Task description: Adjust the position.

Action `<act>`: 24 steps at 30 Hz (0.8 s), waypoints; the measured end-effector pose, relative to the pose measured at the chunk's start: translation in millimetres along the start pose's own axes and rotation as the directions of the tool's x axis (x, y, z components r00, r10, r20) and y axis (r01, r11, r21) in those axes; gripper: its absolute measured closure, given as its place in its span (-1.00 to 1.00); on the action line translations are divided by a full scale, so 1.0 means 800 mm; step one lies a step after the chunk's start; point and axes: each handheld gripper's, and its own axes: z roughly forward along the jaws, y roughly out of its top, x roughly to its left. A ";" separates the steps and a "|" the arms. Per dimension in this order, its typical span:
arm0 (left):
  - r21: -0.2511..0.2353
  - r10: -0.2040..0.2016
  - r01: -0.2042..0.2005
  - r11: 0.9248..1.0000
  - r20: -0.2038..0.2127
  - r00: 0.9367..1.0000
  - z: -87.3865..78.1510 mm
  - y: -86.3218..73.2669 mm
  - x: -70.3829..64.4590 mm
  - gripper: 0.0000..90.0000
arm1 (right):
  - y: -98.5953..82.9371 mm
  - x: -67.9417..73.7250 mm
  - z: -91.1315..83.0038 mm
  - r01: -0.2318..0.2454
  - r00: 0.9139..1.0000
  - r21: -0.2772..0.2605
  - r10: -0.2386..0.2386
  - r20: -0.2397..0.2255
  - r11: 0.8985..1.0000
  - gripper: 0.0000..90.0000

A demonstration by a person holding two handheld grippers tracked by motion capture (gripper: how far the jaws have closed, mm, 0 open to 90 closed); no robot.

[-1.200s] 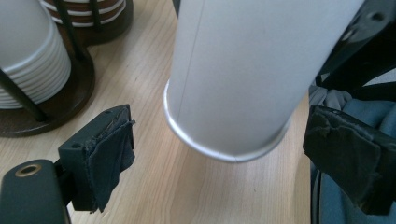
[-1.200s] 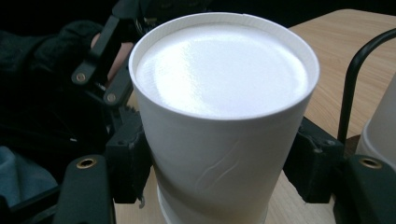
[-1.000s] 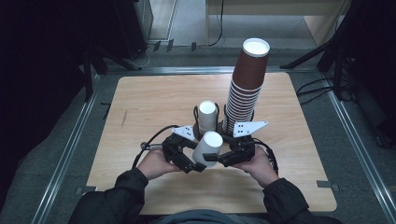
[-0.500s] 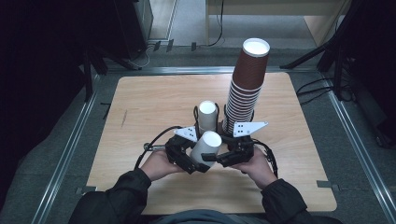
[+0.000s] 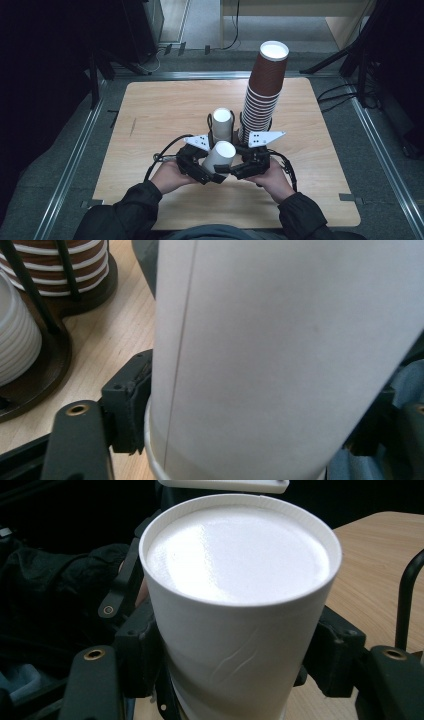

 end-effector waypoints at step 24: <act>0.028 0.019 -0.019 0.999 -0.025 1.000 -0.032 -0.006 0.012 -0.35 | 0.010 0.010 -0.007 0.050 0.996 0.117 -0.058 0.067 0.992 -0.52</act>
